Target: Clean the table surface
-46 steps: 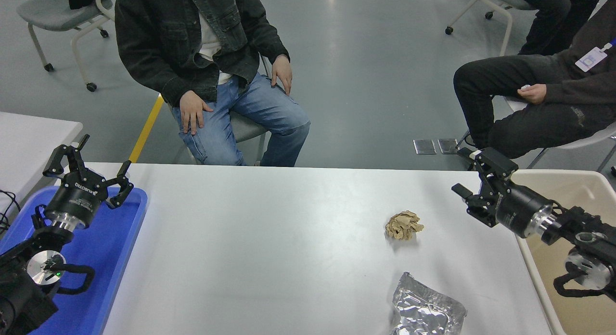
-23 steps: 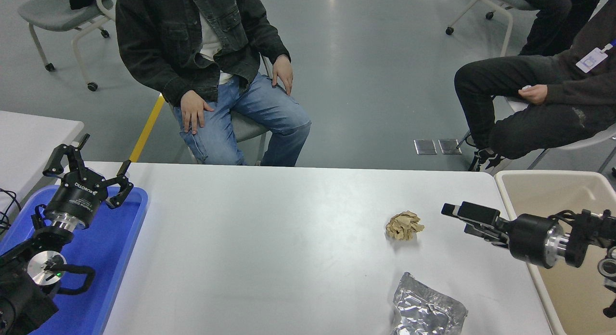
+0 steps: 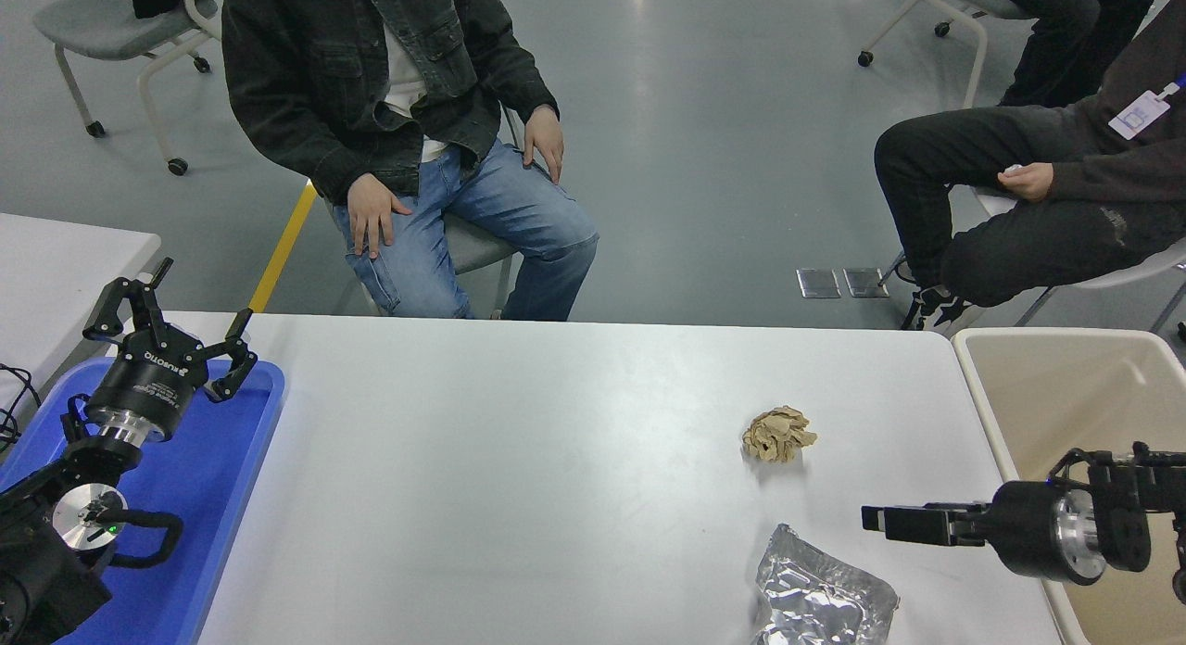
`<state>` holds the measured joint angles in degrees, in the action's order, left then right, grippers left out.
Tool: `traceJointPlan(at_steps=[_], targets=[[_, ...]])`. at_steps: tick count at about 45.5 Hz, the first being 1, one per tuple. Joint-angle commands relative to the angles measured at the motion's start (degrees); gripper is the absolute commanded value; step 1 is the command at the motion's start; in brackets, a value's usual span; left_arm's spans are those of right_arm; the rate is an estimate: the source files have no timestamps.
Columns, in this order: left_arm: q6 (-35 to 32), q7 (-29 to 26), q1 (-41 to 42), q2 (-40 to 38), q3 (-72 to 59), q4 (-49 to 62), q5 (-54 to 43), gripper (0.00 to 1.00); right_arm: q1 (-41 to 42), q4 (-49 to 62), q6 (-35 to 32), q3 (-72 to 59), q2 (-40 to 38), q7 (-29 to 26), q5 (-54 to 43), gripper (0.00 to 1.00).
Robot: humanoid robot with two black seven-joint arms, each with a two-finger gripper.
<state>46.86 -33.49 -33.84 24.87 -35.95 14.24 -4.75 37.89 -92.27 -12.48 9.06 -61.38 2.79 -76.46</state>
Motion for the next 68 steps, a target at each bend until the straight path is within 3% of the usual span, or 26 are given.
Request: traceJointPlan(at_steps=[1, 11, 23, 36, 68], targets=[[0.1, 0.0, 0.0, 0.0, 0.0, 0.0, 0.0, 1.0, -3.3, -1.8, -1.9, -1.2, -1.6, -6.4, 7.1, 1.0], [0.0, 0.0, 0.0, 0.0, 0.0, 0.0, 0.0, 1.0, -7.4, -2.0, -1.1, -1.1, -1.7, -12.0, 17.2, 1.0], [0.0, 0.0, 0.0, 0.0, 0.0, 0.0, 0.0, 1.0, -9.1, -4.6, 4.9, -0.8, -0.6, -12.6, 29.0, 1.0], [0.1, 0.0, 0.0, 0.0, 0.0, 0.0, 0.0, 1.0, -9.1, -4.0, 10.8, -0.9, 2.8, -19.9, 29.6, 1.0], [0.1, 0.0, 0.0, 0.0, 0.0, 0.0, 0.0, 1.0, -7.8, -0.9, 10.7, -1.5, 11.4, -20.1, 29.5, 1.0]])
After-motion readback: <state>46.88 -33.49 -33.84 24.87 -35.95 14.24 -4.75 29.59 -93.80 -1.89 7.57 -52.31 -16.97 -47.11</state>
